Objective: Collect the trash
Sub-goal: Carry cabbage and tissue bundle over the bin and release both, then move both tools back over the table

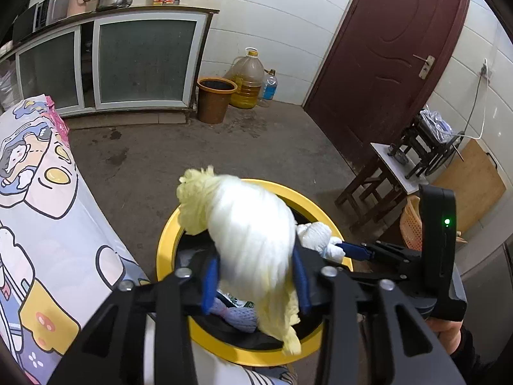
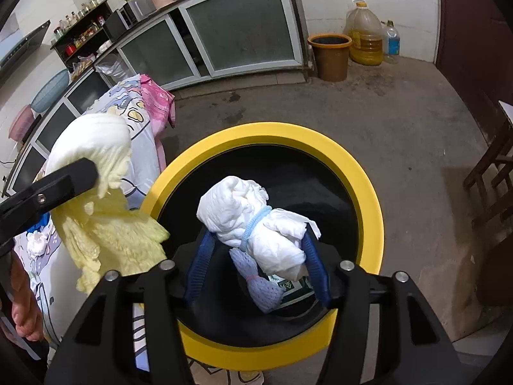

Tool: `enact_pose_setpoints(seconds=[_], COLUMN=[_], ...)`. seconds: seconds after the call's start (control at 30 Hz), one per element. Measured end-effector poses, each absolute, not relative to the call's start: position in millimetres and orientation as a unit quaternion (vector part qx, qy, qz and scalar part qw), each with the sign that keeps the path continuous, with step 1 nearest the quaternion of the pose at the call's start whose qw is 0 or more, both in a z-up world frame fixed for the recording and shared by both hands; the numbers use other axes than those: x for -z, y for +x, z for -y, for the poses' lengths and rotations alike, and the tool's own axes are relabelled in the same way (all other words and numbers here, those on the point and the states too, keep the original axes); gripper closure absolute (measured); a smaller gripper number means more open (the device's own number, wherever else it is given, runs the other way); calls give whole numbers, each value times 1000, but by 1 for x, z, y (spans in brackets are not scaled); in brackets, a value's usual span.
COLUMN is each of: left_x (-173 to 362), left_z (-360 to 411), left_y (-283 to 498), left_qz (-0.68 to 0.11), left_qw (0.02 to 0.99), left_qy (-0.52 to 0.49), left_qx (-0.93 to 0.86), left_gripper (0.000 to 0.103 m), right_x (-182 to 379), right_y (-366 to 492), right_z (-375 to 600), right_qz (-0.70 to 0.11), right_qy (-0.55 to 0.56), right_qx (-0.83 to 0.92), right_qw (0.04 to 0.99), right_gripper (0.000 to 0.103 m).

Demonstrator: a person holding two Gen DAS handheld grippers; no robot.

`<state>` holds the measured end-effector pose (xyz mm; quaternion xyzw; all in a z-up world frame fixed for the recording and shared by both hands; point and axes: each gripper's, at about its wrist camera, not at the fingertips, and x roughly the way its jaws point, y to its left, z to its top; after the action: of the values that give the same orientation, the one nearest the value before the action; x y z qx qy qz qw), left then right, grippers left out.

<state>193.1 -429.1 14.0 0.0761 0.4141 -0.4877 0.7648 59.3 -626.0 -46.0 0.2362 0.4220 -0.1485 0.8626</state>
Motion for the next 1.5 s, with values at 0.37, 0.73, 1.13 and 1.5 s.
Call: enact_pose_setpoints(seconds=[0.37, 0.73, 1.13, 1.5], left_x=[-38, -66, -101, -110], left_z=[395, 360, 256, 104], left_y=[201, 187, 194, 227], left_qz=[-390, -375, -336, -308], left_qw=[795, 800, 839, 899], left_qy=[16, 7, 0, 48], left_qx=[463, 469, 429, 308], left_gripper=[8, 8, 8, 8], right_x=[45, 27, 2, -21], right_y=[51, 51, 82, 146], right_z=[632, 616, 564, 476], right_qz=[-422, -413, -408, -409], right_qy=[254, 249, 206, 138], right_qx=[158, 153, 114, 20], right_qw=[856, 863, 882, 902], right_gripper=[28, 28, 29, 29])
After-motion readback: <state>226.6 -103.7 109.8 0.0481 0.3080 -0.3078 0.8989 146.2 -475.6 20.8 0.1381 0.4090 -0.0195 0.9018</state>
